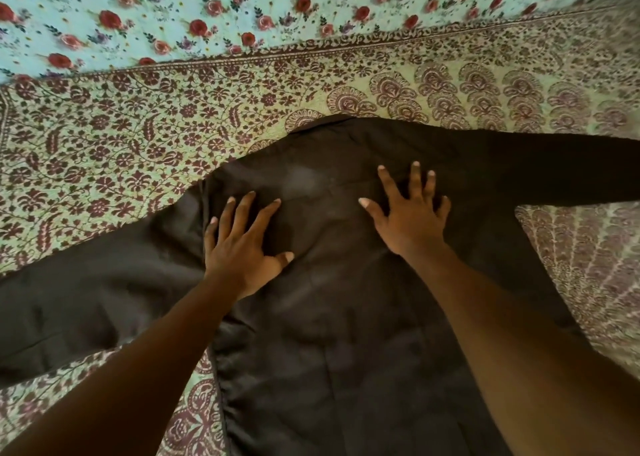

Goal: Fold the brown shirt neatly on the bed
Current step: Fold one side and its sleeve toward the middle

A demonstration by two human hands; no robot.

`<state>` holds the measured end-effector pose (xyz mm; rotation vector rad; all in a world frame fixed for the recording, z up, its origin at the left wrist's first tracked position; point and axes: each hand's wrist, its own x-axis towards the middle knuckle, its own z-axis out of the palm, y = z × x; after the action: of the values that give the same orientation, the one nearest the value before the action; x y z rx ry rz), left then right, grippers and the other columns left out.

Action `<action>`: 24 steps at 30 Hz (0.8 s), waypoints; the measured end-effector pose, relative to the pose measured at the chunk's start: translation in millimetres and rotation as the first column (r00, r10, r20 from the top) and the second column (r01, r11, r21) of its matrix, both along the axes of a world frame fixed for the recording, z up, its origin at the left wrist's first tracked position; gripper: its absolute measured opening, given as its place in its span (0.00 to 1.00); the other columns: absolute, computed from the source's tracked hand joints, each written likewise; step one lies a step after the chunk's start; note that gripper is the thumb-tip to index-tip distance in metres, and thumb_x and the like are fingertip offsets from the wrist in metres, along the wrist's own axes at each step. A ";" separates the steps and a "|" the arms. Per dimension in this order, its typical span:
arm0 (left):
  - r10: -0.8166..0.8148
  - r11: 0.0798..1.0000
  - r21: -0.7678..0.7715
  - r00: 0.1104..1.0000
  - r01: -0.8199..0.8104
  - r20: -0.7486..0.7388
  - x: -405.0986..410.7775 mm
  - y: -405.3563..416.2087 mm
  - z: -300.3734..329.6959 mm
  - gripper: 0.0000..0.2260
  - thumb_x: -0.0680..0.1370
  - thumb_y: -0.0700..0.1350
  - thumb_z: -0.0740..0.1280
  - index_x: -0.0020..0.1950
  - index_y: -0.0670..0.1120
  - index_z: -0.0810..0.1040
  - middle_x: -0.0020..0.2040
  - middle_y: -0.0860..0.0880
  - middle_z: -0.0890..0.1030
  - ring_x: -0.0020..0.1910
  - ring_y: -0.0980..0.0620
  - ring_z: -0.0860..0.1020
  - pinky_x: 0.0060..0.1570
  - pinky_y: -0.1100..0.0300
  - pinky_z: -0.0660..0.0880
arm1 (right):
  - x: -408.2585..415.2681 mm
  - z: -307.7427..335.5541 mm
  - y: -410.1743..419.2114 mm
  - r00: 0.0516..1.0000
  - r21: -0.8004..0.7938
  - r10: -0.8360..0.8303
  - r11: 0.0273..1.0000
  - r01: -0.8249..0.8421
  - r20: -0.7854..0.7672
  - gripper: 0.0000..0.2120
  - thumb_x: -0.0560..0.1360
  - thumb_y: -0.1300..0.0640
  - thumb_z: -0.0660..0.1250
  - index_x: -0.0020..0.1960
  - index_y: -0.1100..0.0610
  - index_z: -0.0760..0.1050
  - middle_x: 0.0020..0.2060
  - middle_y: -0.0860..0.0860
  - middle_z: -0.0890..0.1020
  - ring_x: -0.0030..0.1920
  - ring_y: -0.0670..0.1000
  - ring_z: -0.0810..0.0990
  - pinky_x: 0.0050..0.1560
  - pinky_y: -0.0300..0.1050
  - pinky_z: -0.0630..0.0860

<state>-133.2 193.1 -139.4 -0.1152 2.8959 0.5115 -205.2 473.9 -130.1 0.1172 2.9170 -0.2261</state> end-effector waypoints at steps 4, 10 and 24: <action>0.015 0.998 -0.065 0.998 -0.011 0.066 1.9 11.6 9.5 0.41 0.74 0.66 0.68 0.81 0.66 0.50 0.84 0.53 0.43 0.83 0.44 0.43 0.80 0.39 0.46 | 22.4 7.8 -1.2 0.977 0.061 0.144 0.989 -0.136 -0.157 0.37 0.78 0.25 0.45 0.82 0.39 0.49 0.84 0.59 0.46 0.83 0.64 0.44 0.76 0.72 0.53; -0.022 0.993 -0.120 0.978 -0.003 -0.207 59.3 37.4 30.1 0.21 0.72 0.49 0.74 0.63 0.47 0.75 0.62 0.42 0.71 0.60 0.37 0.72 0.57 0.40 0.72 | 110.6 -13.7 -19.5 0.877 0.081 0.463 0.887 -0.456 -0.132 0.33 0.80 0.31 0.51 0.81 0.44 0.59 0.84 0.58 0.51 0.83 0.60 0.52 0.75 0.68 0.64; -0.360 0.932 -0.049 0.932 0.358 -0.043 303.7 44.1 11.9 0.41 0.78 0.66 0.61 0.84 0.47 0.54 0.85 0.50 0.48 0.84 0.47 0.49 0.79 0.41 0.57 | 326.6 -17.3 -35.5 0.920 0.010 0.378 0.925 -0.379 -0.104 0.34 0.84 0.37 0.50 0.83 0.55 0.56 0.84 0.60 0.51 0.84 0.61 0.48 0.80 0.64 0.53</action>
<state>170.5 237.2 -127.5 0.4224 2.8777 0.3922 121.4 438.4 -147.3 -0.4729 2.9626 -0.1858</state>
